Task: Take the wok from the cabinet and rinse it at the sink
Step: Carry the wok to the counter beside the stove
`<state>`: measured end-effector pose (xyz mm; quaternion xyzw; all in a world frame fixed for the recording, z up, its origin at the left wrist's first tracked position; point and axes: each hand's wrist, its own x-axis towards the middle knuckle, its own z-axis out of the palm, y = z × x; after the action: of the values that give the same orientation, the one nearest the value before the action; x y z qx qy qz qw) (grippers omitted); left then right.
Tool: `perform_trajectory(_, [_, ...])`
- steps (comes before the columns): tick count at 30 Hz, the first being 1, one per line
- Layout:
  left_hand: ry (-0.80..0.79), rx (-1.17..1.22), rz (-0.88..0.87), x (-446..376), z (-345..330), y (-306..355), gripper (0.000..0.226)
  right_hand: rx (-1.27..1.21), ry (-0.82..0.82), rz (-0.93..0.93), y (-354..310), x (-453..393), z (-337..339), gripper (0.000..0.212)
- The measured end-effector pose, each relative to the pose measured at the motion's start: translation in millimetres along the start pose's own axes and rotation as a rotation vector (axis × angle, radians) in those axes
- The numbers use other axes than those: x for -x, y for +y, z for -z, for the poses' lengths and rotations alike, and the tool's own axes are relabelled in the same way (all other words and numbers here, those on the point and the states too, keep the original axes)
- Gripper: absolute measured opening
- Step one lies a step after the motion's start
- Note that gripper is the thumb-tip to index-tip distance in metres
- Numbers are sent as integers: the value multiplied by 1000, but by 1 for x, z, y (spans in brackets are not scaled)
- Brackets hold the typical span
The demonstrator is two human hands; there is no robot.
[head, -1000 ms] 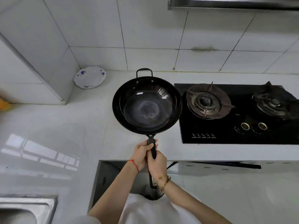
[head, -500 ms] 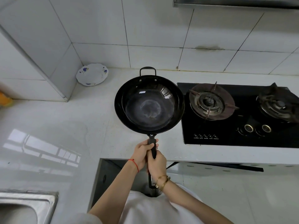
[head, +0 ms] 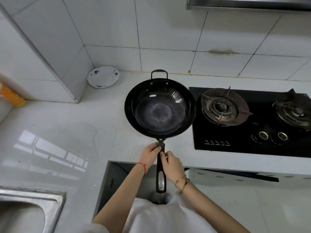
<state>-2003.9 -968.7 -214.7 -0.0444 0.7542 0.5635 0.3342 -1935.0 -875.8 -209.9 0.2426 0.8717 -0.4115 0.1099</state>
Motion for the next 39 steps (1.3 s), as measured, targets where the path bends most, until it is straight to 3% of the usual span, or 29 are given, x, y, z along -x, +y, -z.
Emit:
perform_trajectory(7, [220,-504,-280,19,21,-12,46,324,165,264,30,-6,30,45])
perform_trajectory(14, [384,-818,-388,47,26,-18,46,424,282,322,42,10,39,62])
perform_trajectory(30, [557,-801,-332,69,11,-24,44,447,181,359,66,22,60,67])
perform_trajectory(36, [557,-782,-355,64,8,-16,44,339,162,399,53,14,61,54])
perform_trajectory(39, [489,-634,-319,52,10,-15,43,234,126,340,39,8,54,40])
